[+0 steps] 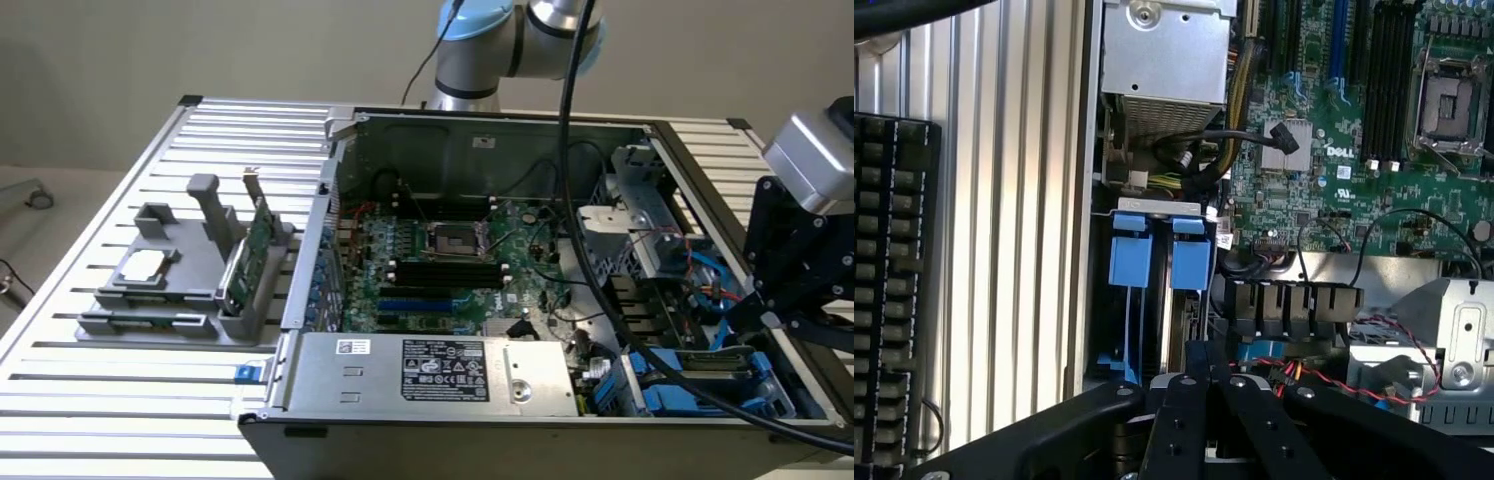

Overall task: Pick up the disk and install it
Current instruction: 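Insert the disk into the insertion slot, then insert the first disk wire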

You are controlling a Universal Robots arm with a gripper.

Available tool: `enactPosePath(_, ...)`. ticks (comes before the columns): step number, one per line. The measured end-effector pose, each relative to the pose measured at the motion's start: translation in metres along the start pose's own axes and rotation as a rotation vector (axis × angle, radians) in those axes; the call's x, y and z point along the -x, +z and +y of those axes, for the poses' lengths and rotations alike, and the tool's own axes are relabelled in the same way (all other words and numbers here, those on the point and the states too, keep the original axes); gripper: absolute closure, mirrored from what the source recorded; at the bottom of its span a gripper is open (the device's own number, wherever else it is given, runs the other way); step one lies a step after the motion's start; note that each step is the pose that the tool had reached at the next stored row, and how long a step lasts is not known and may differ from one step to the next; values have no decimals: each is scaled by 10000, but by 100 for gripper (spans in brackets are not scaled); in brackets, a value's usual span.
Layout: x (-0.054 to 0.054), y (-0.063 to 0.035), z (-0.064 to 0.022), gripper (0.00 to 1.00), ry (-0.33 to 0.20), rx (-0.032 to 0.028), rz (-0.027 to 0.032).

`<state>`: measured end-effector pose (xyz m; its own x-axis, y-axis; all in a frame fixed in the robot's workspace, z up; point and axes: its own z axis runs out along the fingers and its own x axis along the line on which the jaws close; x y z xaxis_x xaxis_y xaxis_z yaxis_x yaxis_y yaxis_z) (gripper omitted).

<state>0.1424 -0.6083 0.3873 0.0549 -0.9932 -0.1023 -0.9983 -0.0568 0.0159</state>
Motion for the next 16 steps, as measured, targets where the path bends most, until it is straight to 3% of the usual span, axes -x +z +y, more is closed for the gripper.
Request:
enactPosePath(12,0,0,0,89,0,0,0)
enactPosePath(15,0,0,0,83,0,0,1)
enactPosePath(16,0,0,0,76,0,0,0)
